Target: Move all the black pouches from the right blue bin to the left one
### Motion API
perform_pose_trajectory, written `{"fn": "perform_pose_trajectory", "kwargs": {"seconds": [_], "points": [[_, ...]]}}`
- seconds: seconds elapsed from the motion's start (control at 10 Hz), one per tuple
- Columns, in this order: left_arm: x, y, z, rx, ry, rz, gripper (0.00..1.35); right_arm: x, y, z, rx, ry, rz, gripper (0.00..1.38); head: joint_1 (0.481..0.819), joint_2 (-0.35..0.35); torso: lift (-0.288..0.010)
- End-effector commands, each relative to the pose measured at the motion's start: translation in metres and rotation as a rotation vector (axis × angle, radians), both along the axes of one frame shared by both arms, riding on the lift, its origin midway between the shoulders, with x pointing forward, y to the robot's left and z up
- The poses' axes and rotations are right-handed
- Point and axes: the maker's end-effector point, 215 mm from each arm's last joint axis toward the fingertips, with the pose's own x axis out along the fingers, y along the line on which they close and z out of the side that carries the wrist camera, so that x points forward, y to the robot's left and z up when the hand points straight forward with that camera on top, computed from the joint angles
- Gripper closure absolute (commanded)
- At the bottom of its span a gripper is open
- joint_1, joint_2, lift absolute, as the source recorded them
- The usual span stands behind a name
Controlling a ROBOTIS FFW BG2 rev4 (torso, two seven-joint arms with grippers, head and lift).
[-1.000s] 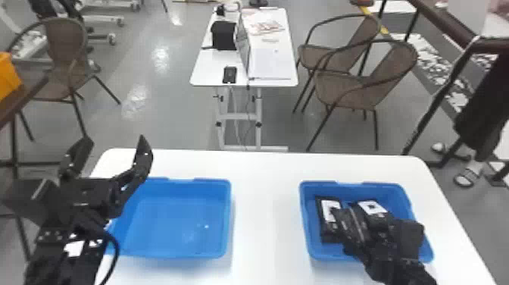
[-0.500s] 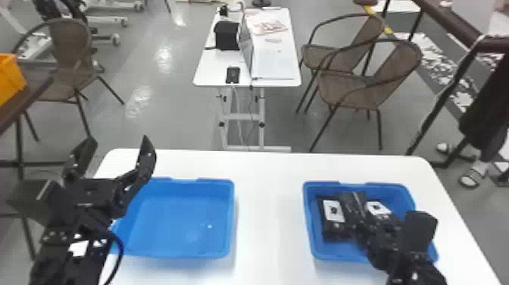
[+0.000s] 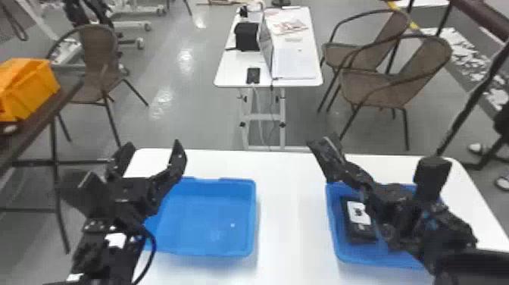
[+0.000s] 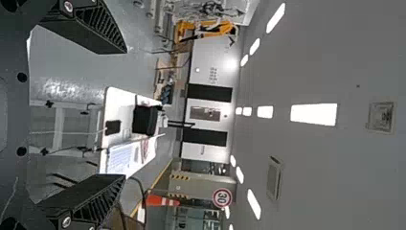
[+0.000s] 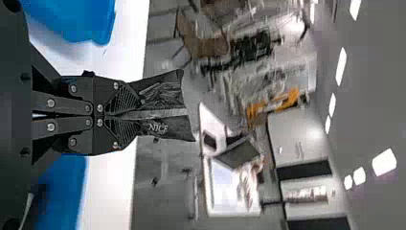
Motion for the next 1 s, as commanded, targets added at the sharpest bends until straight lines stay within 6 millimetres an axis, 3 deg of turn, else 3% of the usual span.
{"fn": "perform_pose_trajectory", "kwargs": {"seconds": [0.0,0.2,0.4,0.7,0.9], "points": [[0.014,-0.015,-0.01,-0.084,0.07,-0.083,0.09,0.025,0.057,0.046,-0.03,-0.079,0.159,1.28,0.695,0.113,0.0],[0.028,-0.038,-0.004,-0.196,0.101,-0.206,0.1,0.032,0.122,0.079,-0.004,-0.132,0.302,1.28,0.695,0.169,0.0],[0.034,-0.055,0.013,-0.314,0.095,-0.314,0.1,0.023,0.171,0.092,0.011,-0.148,0.418,1.28,0.692,0.197,0.0],[0.037,-0.075,0.013,-0.376,0.111,-0.393,0.1,0.012,0.219,0.105,0.033,-0.163,0.522,1.28,0.665,0.244,0.0],[0.038,-0.075,0.008,-0.366,0.102,-0.387,0.1,0.007,0.234,0.112,0.042,-0.169,0.553,1.28,0.662,0.264,0.0]]}}
